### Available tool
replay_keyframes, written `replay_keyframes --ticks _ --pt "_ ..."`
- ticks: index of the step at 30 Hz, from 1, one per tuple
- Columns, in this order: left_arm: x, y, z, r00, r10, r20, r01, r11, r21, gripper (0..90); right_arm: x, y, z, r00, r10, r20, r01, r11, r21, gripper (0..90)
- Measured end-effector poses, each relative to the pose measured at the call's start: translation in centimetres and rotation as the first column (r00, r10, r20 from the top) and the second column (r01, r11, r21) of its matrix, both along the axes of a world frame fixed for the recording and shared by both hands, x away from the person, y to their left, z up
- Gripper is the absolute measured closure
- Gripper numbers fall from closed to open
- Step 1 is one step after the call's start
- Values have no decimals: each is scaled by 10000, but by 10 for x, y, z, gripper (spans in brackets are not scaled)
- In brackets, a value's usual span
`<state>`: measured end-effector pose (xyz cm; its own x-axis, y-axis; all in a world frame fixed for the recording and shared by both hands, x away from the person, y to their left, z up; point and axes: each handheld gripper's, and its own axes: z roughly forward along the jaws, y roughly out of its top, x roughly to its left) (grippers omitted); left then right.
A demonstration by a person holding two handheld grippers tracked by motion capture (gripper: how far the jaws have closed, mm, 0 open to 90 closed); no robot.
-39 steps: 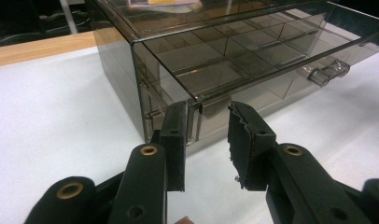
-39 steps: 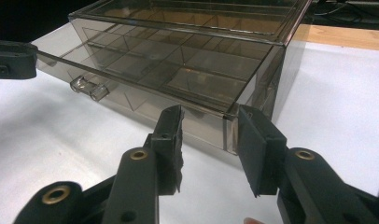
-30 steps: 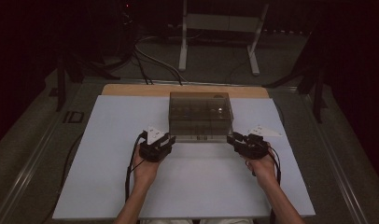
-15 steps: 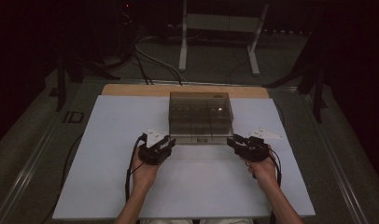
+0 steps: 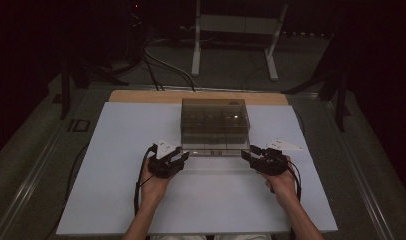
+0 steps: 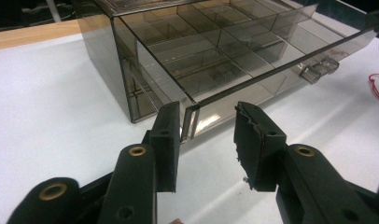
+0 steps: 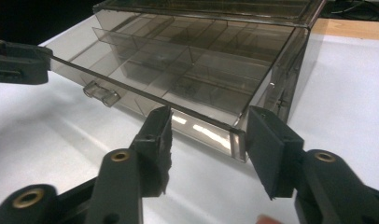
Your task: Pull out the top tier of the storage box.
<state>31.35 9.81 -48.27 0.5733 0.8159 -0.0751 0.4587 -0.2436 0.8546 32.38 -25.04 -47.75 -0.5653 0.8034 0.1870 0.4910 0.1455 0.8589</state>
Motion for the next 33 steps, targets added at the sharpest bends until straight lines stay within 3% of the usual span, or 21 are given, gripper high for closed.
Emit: replay_keyframes --ticks 5,14,18,22,26,29,33 --pt "-1 0 1 10000 -80 -17 79 9999 -75 558 -1 0 2 9999 64 79 -65 9999 109 400" --pt "-2 -1 1 9996 -265 75 265 9996 -6 560 -1 -3 6 9993 -321 176 315 9990 318 226" --pt "-1 0 3 10000 -58 79 59 9999 -83 461 -2 -6 9 9987 -427 291 412 9979 495 169" --pt "-2 2 6 9994 130 326 -124 9997 -192 363 -3 -7 12 9984 -406 393 383 9977 562 140" --pt "-2 5 12 9986 258 472 -233 9984 -524 218 -3 -7 13 9984 -331 452 307 9982 521 95" --pt "-3 7 16 9981 351 510 -321 9978 -580 170 -4 -7 14 9984 -294 476 270 9984 499 54" --pt "-3 12 20 9978 267 611 -223 9971 -725 50 -4 -8 15 9982 -324 498 297 9982 527 31"
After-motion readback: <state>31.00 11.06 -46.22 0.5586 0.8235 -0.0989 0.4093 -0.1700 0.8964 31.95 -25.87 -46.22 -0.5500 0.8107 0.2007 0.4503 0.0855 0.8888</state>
